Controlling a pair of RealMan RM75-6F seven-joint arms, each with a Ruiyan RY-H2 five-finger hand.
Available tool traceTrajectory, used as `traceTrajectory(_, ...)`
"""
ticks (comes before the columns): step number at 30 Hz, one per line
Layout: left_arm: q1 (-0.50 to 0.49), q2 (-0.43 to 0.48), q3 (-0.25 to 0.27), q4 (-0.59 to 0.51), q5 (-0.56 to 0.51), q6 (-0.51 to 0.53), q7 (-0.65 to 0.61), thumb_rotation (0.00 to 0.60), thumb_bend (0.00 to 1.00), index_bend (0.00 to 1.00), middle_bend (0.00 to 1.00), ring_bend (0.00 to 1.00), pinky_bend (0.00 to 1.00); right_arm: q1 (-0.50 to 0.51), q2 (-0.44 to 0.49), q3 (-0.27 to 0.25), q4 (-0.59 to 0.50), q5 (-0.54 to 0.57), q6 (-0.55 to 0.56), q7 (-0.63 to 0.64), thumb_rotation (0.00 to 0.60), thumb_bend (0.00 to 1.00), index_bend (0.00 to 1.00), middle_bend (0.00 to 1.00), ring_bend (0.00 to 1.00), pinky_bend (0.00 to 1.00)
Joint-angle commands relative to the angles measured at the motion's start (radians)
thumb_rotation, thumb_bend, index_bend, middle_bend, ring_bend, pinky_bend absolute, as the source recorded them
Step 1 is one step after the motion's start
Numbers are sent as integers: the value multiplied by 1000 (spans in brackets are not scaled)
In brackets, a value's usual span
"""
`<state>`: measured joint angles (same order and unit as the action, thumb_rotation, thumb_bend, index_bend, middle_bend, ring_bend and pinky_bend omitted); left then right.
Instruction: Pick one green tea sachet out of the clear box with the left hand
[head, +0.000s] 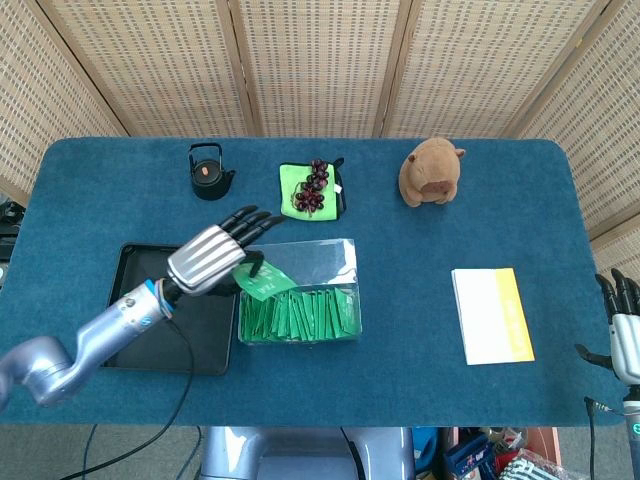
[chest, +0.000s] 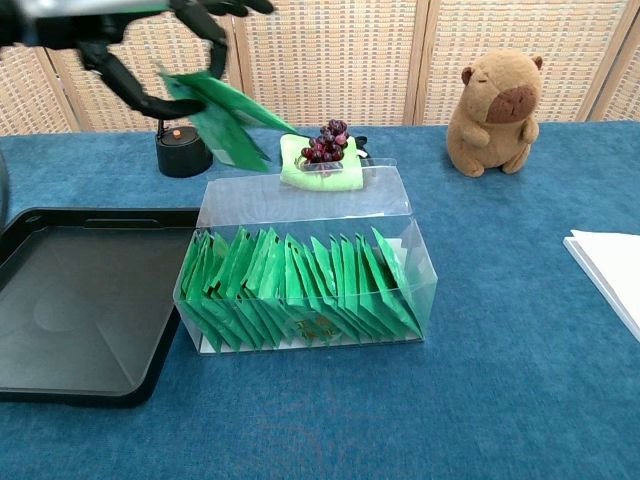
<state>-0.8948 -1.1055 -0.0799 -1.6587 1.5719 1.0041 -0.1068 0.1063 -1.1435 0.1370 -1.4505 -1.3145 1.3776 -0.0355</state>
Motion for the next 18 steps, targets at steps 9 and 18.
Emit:
traceTrajectory(9,202,176,134,-1,-82,21,-2,600,475,490,0,0,0,-2,2,-7,-15,-16,9,-2,600,0,0,0,0,0)
traceTrajectory(18,335,133,149,95,-84,136,-158,600,145,0,0,0,0,-4,5,-14,-29,-34,19,-5,600,0,0,0,0,0)
